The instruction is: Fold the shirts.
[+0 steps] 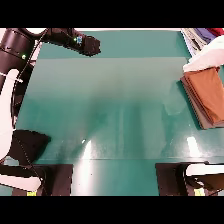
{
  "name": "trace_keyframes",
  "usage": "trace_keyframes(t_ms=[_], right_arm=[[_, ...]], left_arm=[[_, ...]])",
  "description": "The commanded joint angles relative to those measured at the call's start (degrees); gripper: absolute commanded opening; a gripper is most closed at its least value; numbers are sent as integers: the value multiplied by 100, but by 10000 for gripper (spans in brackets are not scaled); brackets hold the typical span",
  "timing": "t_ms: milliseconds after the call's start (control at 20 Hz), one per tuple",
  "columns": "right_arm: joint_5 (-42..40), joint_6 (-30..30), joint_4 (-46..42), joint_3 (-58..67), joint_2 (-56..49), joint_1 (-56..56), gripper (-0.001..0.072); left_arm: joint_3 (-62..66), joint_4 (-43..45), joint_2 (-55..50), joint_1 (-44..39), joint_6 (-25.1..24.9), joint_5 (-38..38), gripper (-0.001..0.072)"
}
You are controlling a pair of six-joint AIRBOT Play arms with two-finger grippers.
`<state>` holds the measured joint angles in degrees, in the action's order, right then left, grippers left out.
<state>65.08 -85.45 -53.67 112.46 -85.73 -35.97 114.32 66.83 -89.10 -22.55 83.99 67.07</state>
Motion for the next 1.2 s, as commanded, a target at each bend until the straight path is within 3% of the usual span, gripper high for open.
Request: trace_keyframes(t_ms=[0, 450, 500, 600, 650, 900, 1050, 1150], right_arm=[[284, 2, -656, -643, 549, -92, 15], [981, 2, -1805, -3528, 1770, -1073, 36], [975, 2, -1853, -3801, 1875, -1185, 167], [953, 2, -1853, -4258, 2035, -1423, 498], [973, 0, -1851, -4426, 2087, -1563, 600], [874, 4, -1023, -4251, 2524, -1729, 601], [833, 2, -162, -3676, 2785, -857, 594], [732, 2, -26, -3263, 2865, 157, 594]], left_arm=[[0, 2, 0, -2, -7, 20, 24], [0, 7, 0, -2, -48, 109, 24], [0, 7, 0, -2, -50, 109, 24], [0, 9, 0, -2, -50, 109, 24], [0, 7, 0, -2, -48, 109, 24], [0, -2, 0, -2, -46, 109, 24], [0, 11, 0, -2, -48, 85, 24], [0, 70, 0, -2, -48, 138, 24]])
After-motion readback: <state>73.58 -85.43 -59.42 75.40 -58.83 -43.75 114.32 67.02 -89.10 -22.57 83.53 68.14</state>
